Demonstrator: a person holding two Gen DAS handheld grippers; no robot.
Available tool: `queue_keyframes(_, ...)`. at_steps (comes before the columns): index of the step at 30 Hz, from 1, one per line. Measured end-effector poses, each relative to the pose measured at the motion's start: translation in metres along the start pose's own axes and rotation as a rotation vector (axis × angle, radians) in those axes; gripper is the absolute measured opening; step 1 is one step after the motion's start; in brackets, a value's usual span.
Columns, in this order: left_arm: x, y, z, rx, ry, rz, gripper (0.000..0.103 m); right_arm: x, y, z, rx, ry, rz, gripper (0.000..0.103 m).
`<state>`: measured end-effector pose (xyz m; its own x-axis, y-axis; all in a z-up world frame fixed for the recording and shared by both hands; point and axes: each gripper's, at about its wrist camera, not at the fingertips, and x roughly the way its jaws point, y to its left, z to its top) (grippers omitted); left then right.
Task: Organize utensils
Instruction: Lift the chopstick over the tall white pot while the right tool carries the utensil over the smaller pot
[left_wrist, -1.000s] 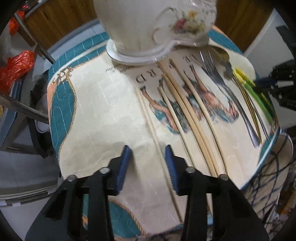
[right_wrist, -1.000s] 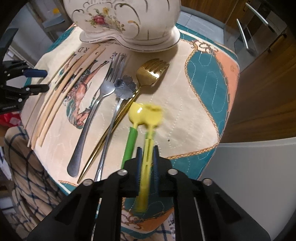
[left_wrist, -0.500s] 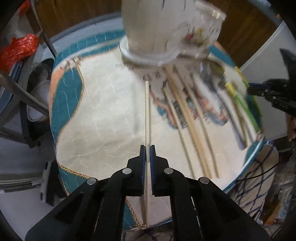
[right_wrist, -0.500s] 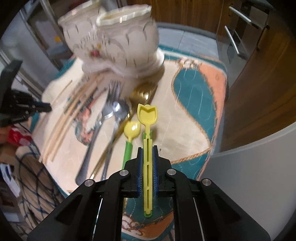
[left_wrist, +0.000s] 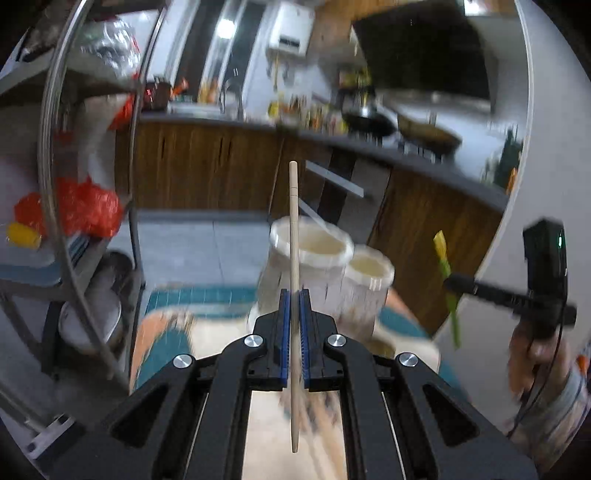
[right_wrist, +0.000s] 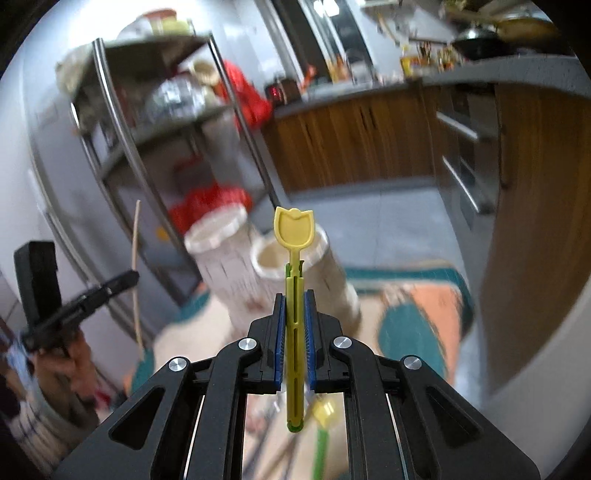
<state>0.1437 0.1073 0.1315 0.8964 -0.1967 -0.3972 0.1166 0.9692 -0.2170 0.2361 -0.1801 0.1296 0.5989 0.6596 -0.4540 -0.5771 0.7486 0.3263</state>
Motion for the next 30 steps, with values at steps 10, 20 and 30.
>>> queue_keyframes(10,0.027,-0.013,0.054,-0.017,-0.269,-0.024,0.004,0.028,0.003,0.037,0.004,-0.226,0.047,0.011)
queue_keyframes(20,0.070,-0.015,0.071,-0.027,-0.354,-0.029,0.004,0.066,0.011,0.043,-0.075,-0.236,-0.040,0.011)
queue_keyframes(30,0.092,-0.012,0.031,0.015,-0.163,-0.010,0.004,0.077,0.014,0.021,-0.144,-0.145,-0.104,0.011)
